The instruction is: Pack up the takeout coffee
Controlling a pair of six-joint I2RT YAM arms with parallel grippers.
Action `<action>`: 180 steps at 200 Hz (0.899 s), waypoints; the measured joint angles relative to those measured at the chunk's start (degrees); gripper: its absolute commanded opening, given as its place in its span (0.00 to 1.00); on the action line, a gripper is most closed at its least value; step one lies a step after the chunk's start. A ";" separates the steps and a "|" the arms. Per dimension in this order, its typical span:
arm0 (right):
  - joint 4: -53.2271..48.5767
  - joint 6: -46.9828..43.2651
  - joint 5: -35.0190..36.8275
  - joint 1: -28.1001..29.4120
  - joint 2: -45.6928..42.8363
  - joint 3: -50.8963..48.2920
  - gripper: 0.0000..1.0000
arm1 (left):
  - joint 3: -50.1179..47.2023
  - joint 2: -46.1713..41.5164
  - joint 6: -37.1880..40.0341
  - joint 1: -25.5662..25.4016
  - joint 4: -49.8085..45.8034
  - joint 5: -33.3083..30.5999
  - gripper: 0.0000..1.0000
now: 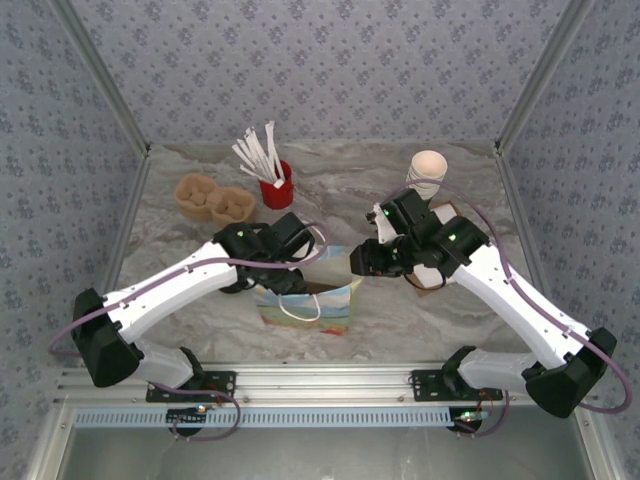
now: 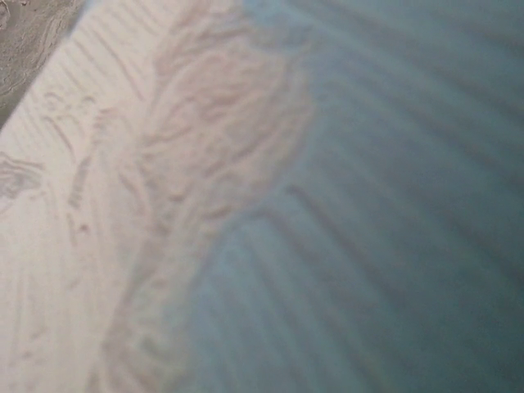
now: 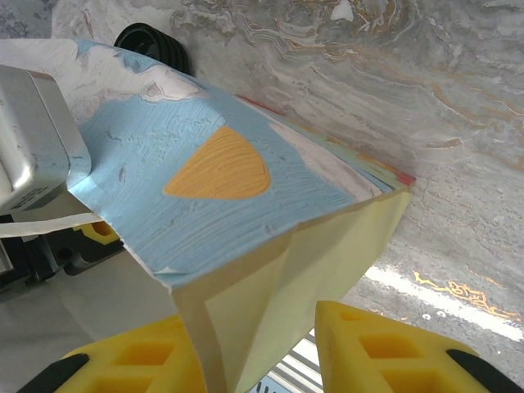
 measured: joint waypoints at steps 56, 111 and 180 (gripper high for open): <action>-0.02 0.00 0.00 0.00 0.00 0.00 0.39 | -1.49 -0.81 -0.55 0.07 1.64 1.05 0.65; -0.04 0.00 0.02 0.00 0.00 -0.04 0.40 | -2.86 -1.62 -1.14 0.26 3.10 1.79 0.64; -0.02 0.02 0.20 0.15 0.00 -0.04 0.41 | -2.75 -2.40 -1.68 0.35 3.06 1.66 0.80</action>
